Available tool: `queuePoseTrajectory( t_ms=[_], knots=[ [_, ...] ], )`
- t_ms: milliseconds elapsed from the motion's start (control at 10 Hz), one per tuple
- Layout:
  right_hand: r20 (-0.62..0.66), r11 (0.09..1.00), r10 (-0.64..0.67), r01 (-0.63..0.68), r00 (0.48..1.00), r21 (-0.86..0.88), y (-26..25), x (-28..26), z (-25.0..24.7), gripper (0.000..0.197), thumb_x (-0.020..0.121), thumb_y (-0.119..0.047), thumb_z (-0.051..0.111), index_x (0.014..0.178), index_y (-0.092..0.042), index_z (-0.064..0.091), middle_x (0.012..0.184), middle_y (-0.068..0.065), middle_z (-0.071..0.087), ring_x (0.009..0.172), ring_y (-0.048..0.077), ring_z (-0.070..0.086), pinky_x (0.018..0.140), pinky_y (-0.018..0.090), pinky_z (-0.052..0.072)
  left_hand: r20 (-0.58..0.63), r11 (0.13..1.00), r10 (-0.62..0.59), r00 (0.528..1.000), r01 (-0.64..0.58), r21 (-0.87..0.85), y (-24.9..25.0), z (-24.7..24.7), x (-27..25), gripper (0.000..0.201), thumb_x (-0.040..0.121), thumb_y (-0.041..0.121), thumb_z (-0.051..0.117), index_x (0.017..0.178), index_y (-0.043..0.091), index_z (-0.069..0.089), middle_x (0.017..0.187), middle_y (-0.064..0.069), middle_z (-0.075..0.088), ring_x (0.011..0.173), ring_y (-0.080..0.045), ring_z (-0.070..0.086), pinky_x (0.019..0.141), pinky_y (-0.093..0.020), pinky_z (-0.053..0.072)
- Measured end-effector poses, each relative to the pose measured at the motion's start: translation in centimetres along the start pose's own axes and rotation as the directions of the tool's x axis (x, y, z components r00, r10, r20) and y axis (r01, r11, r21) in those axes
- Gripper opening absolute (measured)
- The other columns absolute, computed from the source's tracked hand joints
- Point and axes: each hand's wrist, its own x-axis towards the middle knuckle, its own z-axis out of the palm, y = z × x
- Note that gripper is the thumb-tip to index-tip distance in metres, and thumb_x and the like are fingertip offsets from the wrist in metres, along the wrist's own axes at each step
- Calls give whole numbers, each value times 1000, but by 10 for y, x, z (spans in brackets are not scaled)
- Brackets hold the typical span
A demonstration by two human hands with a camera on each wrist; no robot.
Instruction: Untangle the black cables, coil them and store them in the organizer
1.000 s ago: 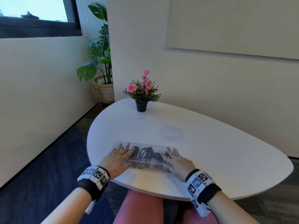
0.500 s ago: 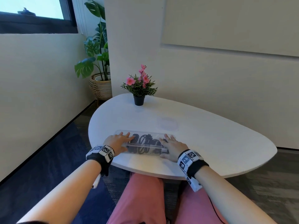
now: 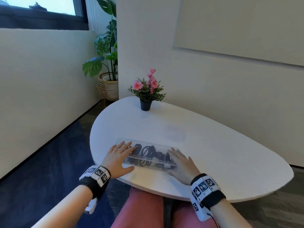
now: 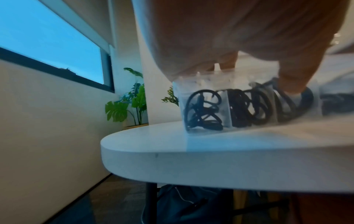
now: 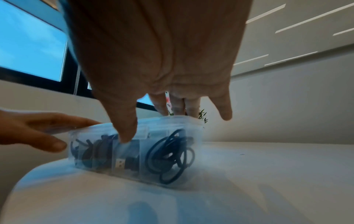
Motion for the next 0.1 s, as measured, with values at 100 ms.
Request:
queuePoseTrajectory(
  t_ms=[100],
  knots=[
    [-185, 983, 45, -11, 982, 182, 27, -26, -1, 63, 93, -40, 51, 138, -55, 9, 142, -20, 31, 135, 9, 32, 108, 28, 29, -169, 927, -137, 976, 66, -369, -10, -2, -7, 53, 79, 67, 46, 125, 41, 52, 140, 24, 40, 128, 3, 40, 111, -32, 31]
  ],
)
